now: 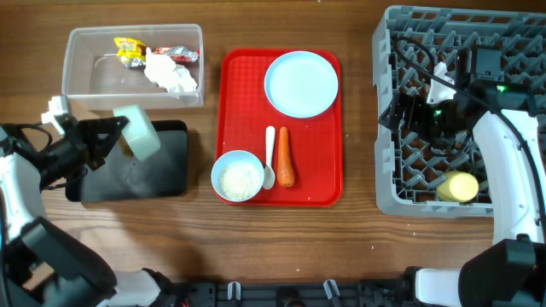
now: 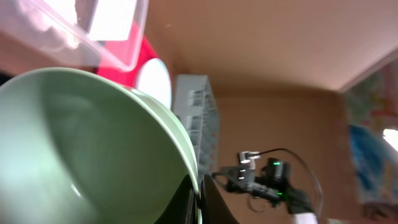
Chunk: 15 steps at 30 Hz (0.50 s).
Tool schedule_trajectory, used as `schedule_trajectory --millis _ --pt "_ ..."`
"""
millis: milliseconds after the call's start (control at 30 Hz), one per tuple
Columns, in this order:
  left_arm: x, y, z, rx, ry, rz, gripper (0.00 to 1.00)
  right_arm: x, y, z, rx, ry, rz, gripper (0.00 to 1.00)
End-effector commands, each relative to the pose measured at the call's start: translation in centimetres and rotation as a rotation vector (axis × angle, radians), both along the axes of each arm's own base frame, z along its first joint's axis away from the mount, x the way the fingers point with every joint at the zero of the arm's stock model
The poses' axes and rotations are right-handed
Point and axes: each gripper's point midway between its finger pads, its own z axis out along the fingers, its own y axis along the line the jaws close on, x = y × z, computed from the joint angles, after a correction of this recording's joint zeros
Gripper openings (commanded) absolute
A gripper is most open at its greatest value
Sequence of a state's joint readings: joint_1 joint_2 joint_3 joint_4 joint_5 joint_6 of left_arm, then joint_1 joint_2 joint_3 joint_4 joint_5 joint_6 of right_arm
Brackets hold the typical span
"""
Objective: Sort waste into correct bins and load items into the dishwasher rack
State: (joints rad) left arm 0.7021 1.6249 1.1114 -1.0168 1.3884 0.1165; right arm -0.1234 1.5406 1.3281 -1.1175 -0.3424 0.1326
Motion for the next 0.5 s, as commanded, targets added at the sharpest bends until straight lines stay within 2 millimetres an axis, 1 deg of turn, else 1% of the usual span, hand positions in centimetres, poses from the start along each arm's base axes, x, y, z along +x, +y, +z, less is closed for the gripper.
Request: schedule_trajectory --millis 0,67,133,200,233,267,300,333,433,467 --pt "0.8 0.7 0.5 -0.175 -0.085 0.006 0.04 -0.1 -0.1 0.0 -0.013 -0.007 0.022 0.99" --pt "1.0 0.8 -0.1 -0.190 -0.068 0.007 0.04 -0.1 -0.1 0.0 -0.013 -0.007 0.022 1.00" --pt "1.0 0.7 -0.1 -0.173 -0.087 0.002 0.04 -0.1 -0.1 0.0 -0.014 -0.009 0.024 0.99" --pt "1.3 -0.1 -0.2 -0.138 -0.111 -0.029 0.04 -0.1 -0.1 0.0 -0.014 -0.009 0.024 1.00" --pt "1.7 -1.2 -0.2 -0.095 -0.127 -0.069 0.04 -0.1 -0.1 0.0 -0.013 -0.009 0.024 0.99" --pt "2.1 -2.8 0.1 -0.026 -0.144 -0.129 0.04 -0.1 -0.1 0.0 -0.012 -0.008 0.022 1.00" --pt "2.6 -4.7 0.4 0.055 -0.158 -0.192 0.04 -0.1 -0.1 0.0 -0.011 -0.007 0.020 0.99" --pt "3.2 -7.0 1.0 0.164 -0.177 -0.267 0.04 -0.1 0.0 0.0 -0.008 -0.005 0.019 1.00" --pt "4.2 -12.2 2.6 0.432 -0.234 -0.410 0.04 -0.4 0.0 0.0 -0.006 0.008 0.017 0.99" --pt "4.6 -14.3 2.7 0.545 -0.238 -0.447 0.04 -0.5 0.0 -0.1 -0.006 0.013 0.018 0.99"
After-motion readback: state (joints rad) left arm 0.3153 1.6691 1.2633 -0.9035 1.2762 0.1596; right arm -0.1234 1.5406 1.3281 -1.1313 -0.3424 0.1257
